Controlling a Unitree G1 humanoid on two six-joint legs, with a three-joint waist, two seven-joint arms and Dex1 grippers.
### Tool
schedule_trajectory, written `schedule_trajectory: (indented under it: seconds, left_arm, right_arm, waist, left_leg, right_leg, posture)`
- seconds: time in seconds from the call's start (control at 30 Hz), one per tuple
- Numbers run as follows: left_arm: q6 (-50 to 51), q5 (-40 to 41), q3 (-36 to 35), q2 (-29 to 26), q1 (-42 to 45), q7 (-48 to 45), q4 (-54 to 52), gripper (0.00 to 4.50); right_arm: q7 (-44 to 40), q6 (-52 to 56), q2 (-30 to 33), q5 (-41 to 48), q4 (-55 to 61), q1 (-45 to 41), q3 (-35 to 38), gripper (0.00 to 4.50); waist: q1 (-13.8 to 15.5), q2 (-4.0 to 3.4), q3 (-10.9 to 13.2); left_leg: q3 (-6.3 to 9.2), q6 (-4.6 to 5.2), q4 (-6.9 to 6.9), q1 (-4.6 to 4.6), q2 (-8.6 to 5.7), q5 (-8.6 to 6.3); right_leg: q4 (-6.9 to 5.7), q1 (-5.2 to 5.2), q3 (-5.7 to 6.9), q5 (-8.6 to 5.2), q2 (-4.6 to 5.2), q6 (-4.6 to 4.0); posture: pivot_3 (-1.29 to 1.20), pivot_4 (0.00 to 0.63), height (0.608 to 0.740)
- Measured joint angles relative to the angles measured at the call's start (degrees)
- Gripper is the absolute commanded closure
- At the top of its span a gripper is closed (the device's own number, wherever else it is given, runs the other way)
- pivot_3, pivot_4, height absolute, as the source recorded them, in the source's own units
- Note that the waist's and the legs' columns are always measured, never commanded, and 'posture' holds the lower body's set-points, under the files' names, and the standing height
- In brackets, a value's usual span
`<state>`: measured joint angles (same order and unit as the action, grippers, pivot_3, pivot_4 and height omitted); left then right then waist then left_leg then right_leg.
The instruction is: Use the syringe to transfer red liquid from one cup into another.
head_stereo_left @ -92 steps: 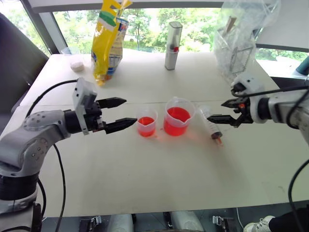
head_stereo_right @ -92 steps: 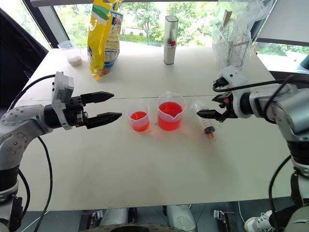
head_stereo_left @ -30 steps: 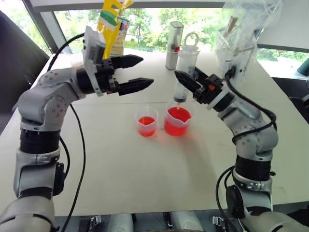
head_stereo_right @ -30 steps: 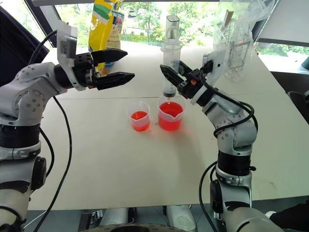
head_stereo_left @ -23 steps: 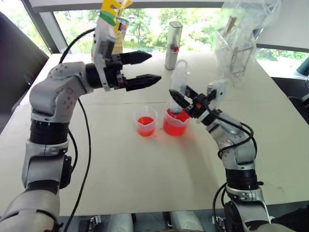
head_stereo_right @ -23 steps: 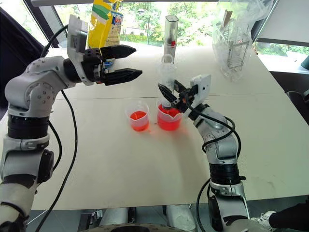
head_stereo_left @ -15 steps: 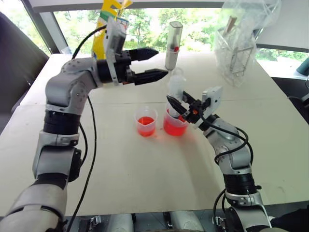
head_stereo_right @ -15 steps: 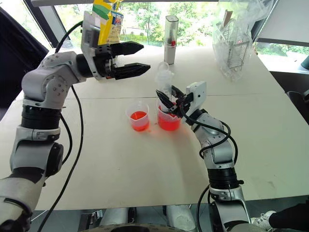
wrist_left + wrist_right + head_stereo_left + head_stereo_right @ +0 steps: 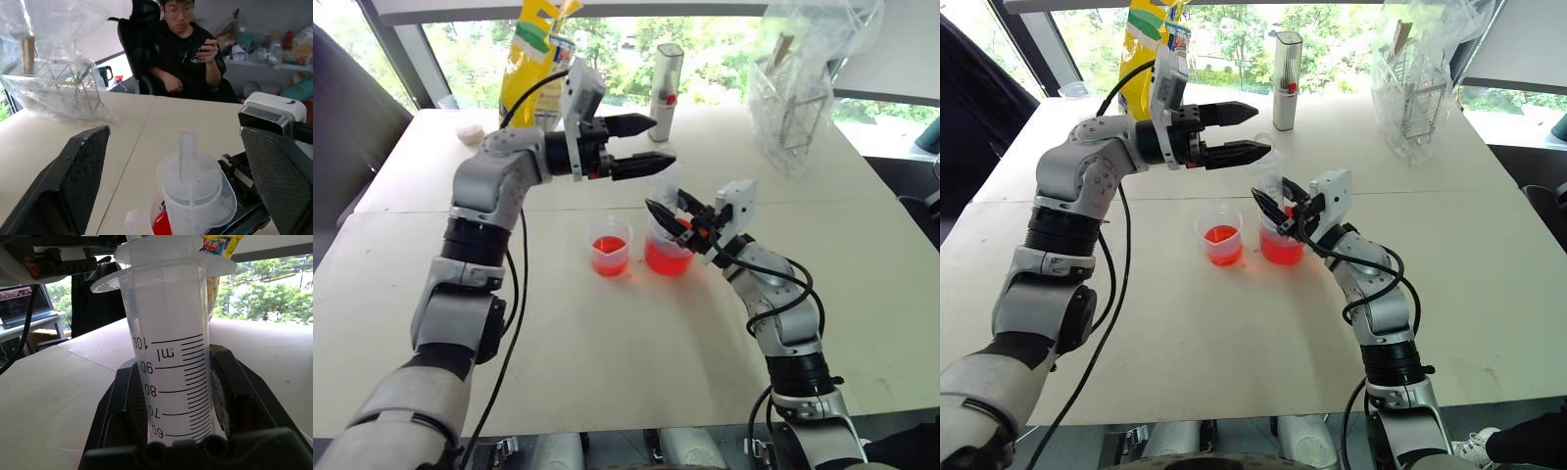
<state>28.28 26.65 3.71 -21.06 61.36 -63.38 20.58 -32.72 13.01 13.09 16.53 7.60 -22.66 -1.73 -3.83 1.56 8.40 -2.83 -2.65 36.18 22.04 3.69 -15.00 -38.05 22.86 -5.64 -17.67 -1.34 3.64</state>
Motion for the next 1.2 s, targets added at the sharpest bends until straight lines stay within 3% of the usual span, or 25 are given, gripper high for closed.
schedule_trajectory:
  seconds: [0.07, 0.1, 0.2, 0.23, 1.2]
  left_arm:
    - [-0.1, -0.5, 0.1, 0.6, 0.0, -0.1, 0.3, 2.15]
    - [-0.1, -0.8, 0.1, 0.9, 0.0, -0.2, 0.4, 2.88]
    - [-0.1, -1.2, 0.1, 1.2, 0.0, -0.6, 0.5, 4.29]
    - [-0.1, -1.1, 0.1, 1.5, 0.0, -0.8, 0.5, 4.44]
    - [1.2, -0.7, -0.1, 1.5, 4.3, -0.9, 3.7, 4.44]
  right_arm:
    - [-0.1, 0.0, 0.1, 0.0, 0.0, 0.0, 0.0, 3.11]
    - [-0.1, 0.0, 0.3, 0.0, 0.1, 0.0, 0.0, 3.11]
    - [-0.1, 0.0, 0.5, 0.0, 0.1, 0.0, 0.0, 3.11]
    - [0.0, 0.0, 0.6, 0.0, 0.1, 0.0, 0.0, 3.11]
    - [0.3, -2.0, 1.0, 0.6, -0.2, 0.3, 0.2, 3.11]
  waist:
    - [0.0, 0.00, 0.0]
    - [0.0, 0.00, 0.0]
    - [0.0, 0.00, 0.0]
    - [0.0, 0.00, 0.0]
    - [0.0, 0.00, 0.0]
  left_leg:
    - [0.00, 0.00, 0.01, 0.00, 0.00, 0.00]
    - [0.00, 0.00, 0.00, 0.00, 0.00, 0.00]
    - [0.00, 0.00, 0.00, 0.00, 0.00, 0.00]
    - [0.01, 0.00, 0.00, 0.00, 0.00, 0.00]
    - [0.02, 0.00, 0.00, 0.00, 0.00, 0.00]
  right_leg:
    - [0.00, 0.00, 0.00, 0.00, 0.00, 0.00]
    - [0.00, 0.00, 0.00, 0.00, 0.00, 0.00]
    - [0.00, 0.00, 0.00, 0.00, 0.00, 0.00]
    - [0.00, 0.00, 0.00, 0.00, 0.00, 0.00]
    - [0.00, 0.00, 0.00, 0.00, 0.00, 0.00]
  posture:
    - [0.00, 0.150, 0.740]
    - [0.00, 0.150, 0.740]
    - [0.00, 0.150, 0.740]
    - [0.00, 0.150, 0.740]
    - [0.00, 0.150, 0.740]
